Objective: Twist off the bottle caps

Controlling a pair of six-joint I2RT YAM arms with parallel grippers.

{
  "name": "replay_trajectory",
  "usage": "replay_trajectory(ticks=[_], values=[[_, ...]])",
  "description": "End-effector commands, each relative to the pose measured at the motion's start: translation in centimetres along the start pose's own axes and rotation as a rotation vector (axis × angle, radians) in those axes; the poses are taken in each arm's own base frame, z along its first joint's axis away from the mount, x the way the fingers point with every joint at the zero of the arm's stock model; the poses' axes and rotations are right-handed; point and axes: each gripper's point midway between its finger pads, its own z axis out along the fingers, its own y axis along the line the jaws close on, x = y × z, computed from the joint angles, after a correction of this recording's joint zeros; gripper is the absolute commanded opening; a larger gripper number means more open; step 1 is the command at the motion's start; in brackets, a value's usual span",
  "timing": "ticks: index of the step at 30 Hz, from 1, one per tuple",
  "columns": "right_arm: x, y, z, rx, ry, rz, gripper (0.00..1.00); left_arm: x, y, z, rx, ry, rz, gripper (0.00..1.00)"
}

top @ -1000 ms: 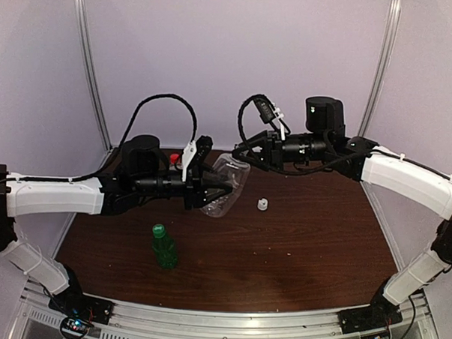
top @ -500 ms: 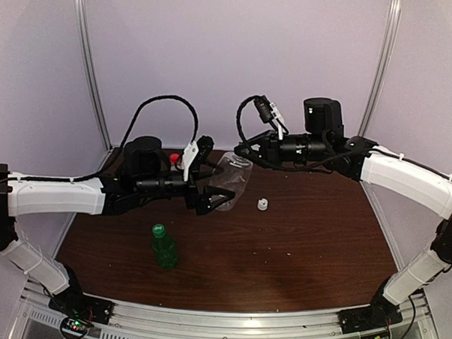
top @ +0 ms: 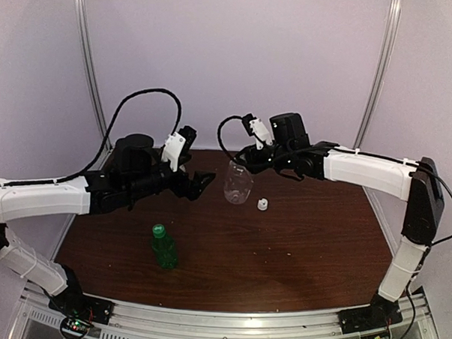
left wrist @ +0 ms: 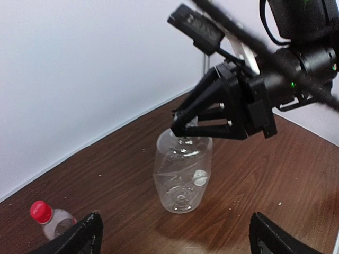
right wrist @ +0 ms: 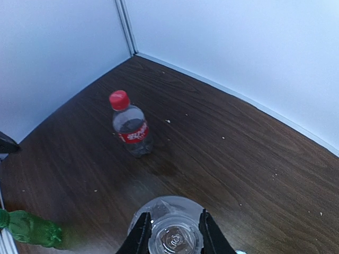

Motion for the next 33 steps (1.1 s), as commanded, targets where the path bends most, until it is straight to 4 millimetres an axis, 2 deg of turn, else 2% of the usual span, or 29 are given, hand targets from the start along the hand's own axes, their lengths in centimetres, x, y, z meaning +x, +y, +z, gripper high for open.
replay_trajectory(ticks=[1,6,14,25,33], values=[[-1.1,-2.5,2.4,0.129,-0.044,-0.021,0.00,-0.6,4.0,-2.1,-0.230,-0.009,-0.028,0.98],[0.4,-2.9,5.1,0.134,-0.006,-0.031,0.00,-0.4,5.7,-3.3,-0.328,0.008,-0.028,0.98],[2.6,-3.3,6.9,0.138,0.031,-0.040,0.01,-0.2,8.3,-4.3,-0.422,0.022,-0.064,0.97],[4.7,-3.4,7.2,0.141,0.067,-0.053,0.13,0.0,11.1,-5.0,-0.493,0.030,-0.072,0.98],[5.8,-3.6,7.3,0.144,0.086,-0.055,0.20,0.1,11.7,-5.0,-0.501,0.032,-0.073,0.98]])
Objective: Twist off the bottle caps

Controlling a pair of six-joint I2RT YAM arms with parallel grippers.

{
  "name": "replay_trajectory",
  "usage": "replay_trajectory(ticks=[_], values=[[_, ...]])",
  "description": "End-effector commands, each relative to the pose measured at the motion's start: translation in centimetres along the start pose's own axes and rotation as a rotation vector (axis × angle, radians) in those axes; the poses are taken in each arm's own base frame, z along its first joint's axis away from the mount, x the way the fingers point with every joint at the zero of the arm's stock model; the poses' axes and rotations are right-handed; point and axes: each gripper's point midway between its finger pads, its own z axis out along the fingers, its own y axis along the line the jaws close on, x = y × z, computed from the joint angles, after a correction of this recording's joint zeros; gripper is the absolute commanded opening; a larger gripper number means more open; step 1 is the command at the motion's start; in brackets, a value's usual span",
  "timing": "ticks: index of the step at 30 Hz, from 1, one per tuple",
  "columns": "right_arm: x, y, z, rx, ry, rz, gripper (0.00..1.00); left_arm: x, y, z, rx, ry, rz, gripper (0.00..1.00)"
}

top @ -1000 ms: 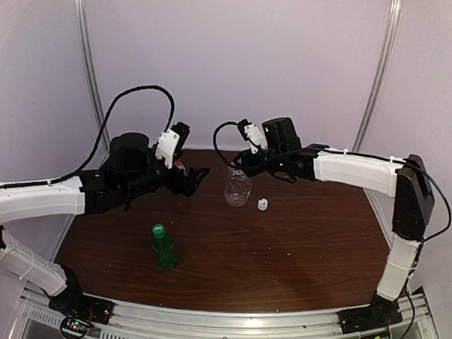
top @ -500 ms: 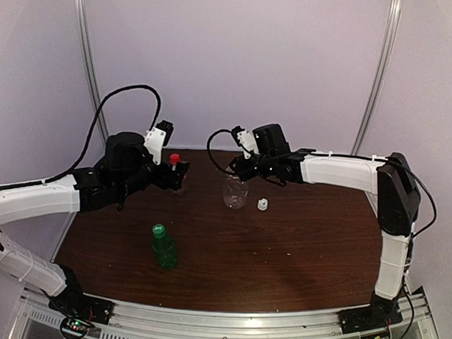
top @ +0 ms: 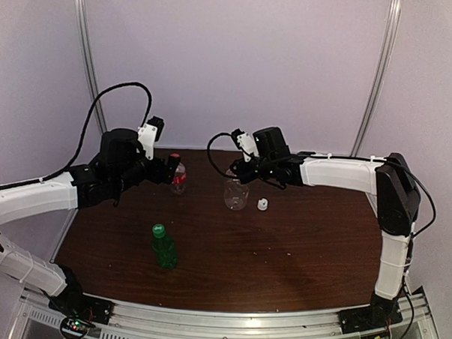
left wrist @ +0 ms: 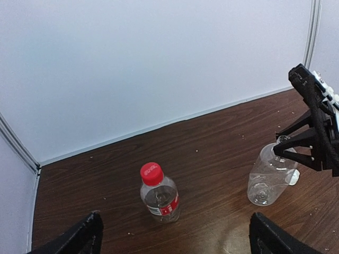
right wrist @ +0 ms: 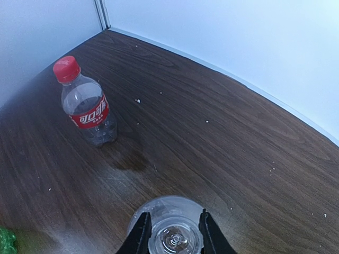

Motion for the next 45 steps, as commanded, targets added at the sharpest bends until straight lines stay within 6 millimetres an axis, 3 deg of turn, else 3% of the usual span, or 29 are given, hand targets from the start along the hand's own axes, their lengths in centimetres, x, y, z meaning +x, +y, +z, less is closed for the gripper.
replay_trajectory(ticks=[1,17,27,37,45], values=[[0.5,-0.2,0.3,0.021,-0.004,-0.009,0.21,-0.8,0.6,0.0,-0.013,-0.030,-0.018,0.98],[-1.5,0.0,-1.2,0.005,-0.047,-0.010,0.64,0.0,1.2,1.9,-0.012,0.037,-0.028,0.98],[-4.4,0.8,-4.4,-0.037,-0.119,-0.002,0.98,1.1,2.7,4.0,0.010,0.129,-0.059,0.98],[-7.8,1.5,-9.2,-0.083,-0.216,-0.011,1.00,1.1,3.9,6.8,0.049,0.206,-0.084,0.98],[-8.6,1.6,-10.9,-0.087,-0.241,0.003,1.00,3.1,4.8,10.3,0.048,0.319,-0.073,0.97]])
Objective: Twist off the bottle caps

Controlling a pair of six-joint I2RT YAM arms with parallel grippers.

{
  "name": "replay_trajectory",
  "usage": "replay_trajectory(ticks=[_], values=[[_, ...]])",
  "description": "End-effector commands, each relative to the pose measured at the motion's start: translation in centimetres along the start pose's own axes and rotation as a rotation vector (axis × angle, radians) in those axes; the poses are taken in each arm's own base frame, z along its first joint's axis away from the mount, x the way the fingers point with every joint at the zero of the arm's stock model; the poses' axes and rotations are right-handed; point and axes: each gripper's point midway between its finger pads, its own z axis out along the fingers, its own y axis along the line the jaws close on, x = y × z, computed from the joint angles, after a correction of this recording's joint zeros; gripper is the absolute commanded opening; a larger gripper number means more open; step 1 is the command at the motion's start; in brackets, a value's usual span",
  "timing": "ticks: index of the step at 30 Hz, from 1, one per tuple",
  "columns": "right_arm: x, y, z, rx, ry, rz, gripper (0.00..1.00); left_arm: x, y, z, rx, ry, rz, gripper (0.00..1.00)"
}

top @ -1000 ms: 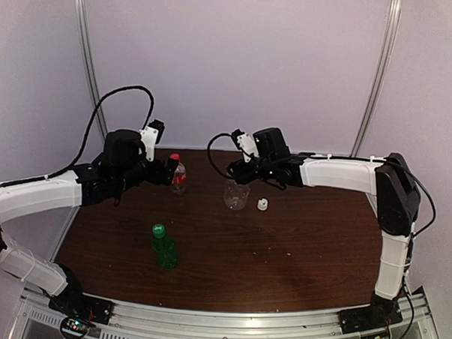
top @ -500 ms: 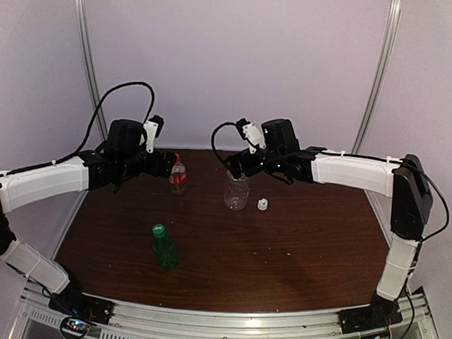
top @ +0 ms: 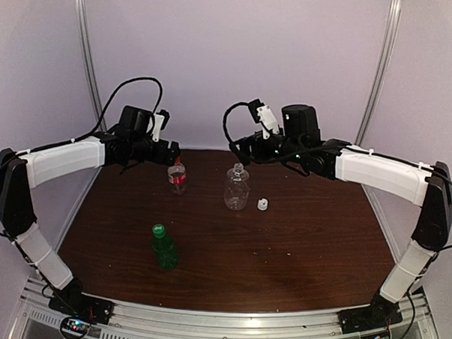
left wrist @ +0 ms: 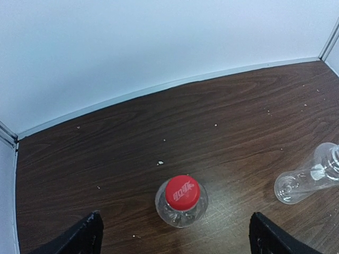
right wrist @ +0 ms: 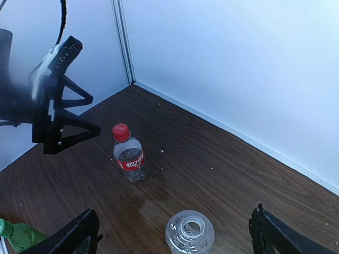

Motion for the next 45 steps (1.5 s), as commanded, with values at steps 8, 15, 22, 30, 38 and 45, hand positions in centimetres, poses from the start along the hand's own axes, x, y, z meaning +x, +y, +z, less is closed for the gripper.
replay_trajectory(ticks=[8,15,22,30,38,45], values=[[0.5,0.3,-1.2,-0.011,0.017,0.015,1.00,1.3,2.0,4.1,0.022,0.134,-0.003,0.91],[1.7,0.5,-0.9,-0.023,0.049,0.021,1.00,1.5,1.0,5.4,0.108,0.141,-0.010,0.87],[2.2,0.5,-0.7,-0.027,0.066,0.025,1.00,1.0,-0.1,6.3,0.169,0.127,-0.001,0.81],[2.7,0.5,-0.6,-0.027,0.079,0.026,1.00,1.4,-0.9,7.4,0.213,0.139,0.006,0.66],[3.0,0.6,-0.4,-0.033,0.091,0.032,1.00,1.3,-1.1,7.5,0.225,0.132,0.015,0.47],[2.6,0.5,-0.9,-0.029,0.089,0.029,1.00,1.0,-1.6,7.3,0.259,0.119,0.044,0.28]])
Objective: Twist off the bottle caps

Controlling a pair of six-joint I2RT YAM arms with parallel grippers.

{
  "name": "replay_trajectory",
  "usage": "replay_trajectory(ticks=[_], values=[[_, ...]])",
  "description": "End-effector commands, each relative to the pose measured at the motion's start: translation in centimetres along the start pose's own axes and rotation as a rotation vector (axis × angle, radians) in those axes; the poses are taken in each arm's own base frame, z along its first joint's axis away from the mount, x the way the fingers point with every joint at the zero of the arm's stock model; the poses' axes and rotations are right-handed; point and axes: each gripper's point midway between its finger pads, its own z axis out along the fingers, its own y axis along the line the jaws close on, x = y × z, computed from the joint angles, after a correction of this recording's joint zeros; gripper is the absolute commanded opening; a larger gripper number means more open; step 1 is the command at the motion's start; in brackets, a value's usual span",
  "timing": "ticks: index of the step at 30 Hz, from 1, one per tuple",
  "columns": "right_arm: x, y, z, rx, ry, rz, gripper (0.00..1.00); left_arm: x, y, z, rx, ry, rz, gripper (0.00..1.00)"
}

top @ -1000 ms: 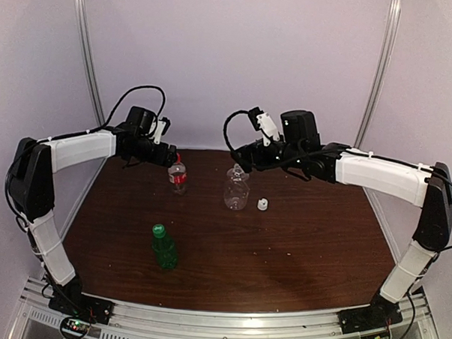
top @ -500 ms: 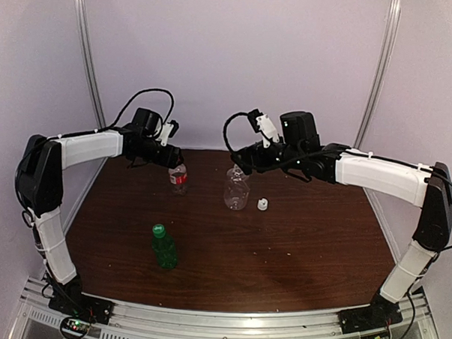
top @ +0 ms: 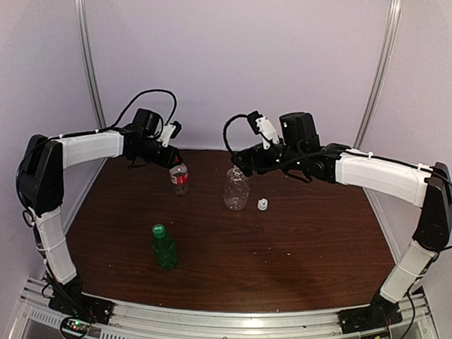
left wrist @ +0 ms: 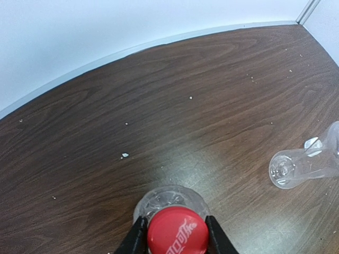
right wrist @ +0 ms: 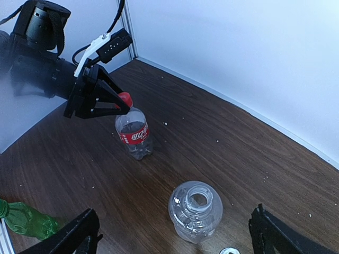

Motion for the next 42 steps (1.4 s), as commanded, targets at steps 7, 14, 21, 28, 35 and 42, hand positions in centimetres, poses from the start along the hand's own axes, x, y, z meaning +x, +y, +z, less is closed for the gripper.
replay_trajectory(ticks=[7,14,21,28,35,42], values=[[-2.4,1.2,-2.3,-0.049,-0.056,-0.014,1.00,-3.5,-2.2,-3.9,0.087,-0.109,0.054,0.18],[-3.7,5.9,-4.2,-0.322,-0.075,-0.102,1.00,-4.1,-9.1,-9.7,0.286,-0.138,0.131,0.17],[-4.2,10.7,-7.2,-0.630,-0.078,-0.156,1.00,-3.8,-17.5,-17.0,0.565,-0.204,0.248,0.16],[-2.8,12.4,-9.1,-0.764,-0.035,-0.164,1.00,-3.1,-22.8,-21.8,0.745,-0.250,0.340,0.13],[-1.6,13.6,-9.6,-0.811,-0.014,-0.171,1.00,-3.1,-25.1,-23.4,0.850,-0.281,0.342,0.12],[-0.5,14.6,-9.6,-0.849,0.008,-0.181,0.96,-3.2,-25.9,-23.3,0.886,-0.290,0.321,0.10]])
